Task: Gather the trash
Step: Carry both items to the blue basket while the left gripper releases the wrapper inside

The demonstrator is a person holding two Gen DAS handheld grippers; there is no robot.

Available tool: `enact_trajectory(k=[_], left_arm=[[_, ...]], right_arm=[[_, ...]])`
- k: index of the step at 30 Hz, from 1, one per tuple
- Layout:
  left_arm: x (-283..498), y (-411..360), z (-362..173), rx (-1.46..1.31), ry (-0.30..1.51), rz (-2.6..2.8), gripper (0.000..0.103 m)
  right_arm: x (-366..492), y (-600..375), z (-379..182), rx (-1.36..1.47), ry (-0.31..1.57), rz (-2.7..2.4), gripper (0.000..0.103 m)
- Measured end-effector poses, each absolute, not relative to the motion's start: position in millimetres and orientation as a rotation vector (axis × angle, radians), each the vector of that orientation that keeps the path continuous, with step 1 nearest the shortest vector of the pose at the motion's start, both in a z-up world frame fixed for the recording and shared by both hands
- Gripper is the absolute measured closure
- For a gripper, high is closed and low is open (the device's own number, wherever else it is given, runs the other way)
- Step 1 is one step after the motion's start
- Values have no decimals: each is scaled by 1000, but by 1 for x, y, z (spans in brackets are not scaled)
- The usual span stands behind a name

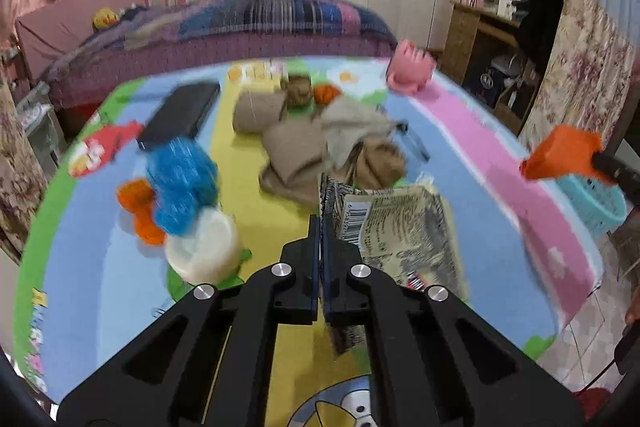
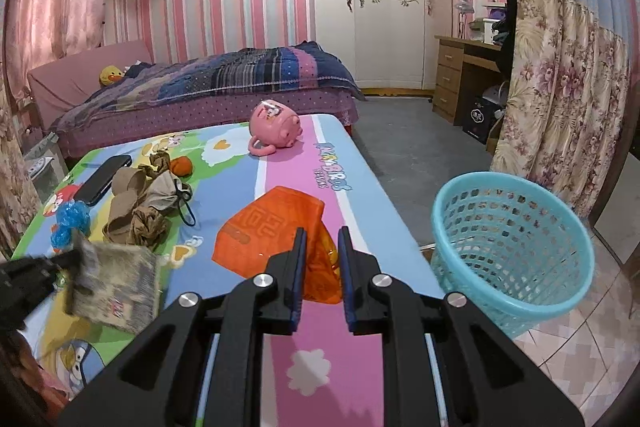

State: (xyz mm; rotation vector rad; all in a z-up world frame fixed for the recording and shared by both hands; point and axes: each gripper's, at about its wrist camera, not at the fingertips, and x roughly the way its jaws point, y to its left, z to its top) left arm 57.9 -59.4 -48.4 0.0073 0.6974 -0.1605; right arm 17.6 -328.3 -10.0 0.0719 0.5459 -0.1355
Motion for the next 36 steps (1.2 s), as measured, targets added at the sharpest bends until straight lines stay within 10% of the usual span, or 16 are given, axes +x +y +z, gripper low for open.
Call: enact_trajectory(k=[22, 36], left_arm=[[82, -215, 47, 104, 508, -363, 103], [107, -343, 12, 176, 551, -490, 103]], right_arm=[[-10, -474, 22, 133, 490, -361, 87], [-14, -580, -7, 200, 517, -499, 87]])
